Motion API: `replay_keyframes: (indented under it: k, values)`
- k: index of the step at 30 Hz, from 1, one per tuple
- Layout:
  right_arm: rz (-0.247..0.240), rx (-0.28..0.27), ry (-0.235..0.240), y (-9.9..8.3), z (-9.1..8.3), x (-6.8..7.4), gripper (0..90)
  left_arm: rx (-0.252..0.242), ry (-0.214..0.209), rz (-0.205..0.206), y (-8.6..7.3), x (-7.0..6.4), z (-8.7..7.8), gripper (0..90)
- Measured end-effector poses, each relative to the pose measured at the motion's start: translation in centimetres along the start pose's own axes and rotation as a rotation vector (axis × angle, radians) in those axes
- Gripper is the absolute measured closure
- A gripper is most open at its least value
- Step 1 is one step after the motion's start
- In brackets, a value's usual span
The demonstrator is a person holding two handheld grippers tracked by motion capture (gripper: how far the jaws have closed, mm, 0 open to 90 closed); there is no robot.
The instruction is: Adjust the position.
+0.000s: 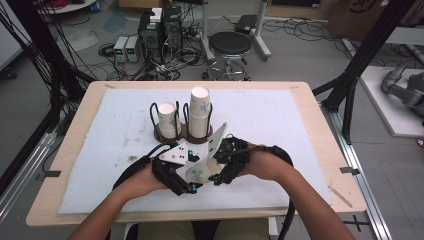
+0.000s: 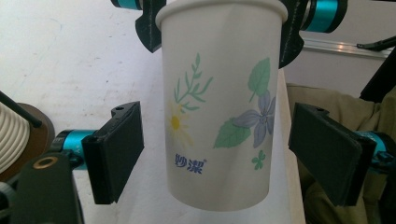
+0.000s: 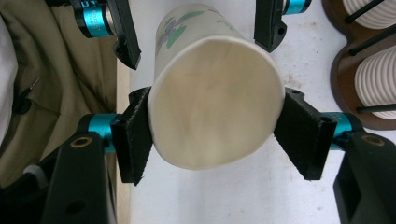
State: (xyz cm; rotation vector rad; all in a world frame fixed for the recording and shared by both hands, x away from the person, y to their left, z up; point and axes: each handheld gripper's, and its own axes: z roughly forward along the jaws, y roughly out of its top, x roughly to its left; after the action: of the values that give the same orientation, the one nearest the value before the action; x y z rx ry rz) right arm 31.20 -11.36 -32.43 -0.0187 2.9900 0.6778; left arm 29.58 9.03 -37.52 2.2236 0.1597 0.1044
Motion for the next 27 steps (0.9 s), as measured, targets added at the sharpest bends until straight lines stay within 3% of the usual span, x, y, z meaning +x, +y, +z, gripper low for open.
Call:
replay_keyframes:
  k: [17,20,27]
  values:
    - [-0.02,0.071,0.011,1.2,0.6,0.2,33.3,0.04,-0.014,0.007,0.0,0.1,0.6,23.6]
    - [-0.027,0.086,0.008,1.2,0.7,0.2,33.2,0.047,-0.013,-0.014,0.0,0.1,0.7,25.3]
    - [-0.035,0.084,0.011,1.3,0.8,0.2,33.2,0.057,-0.027,0.003,0.1,0.2,0.9,30.7]
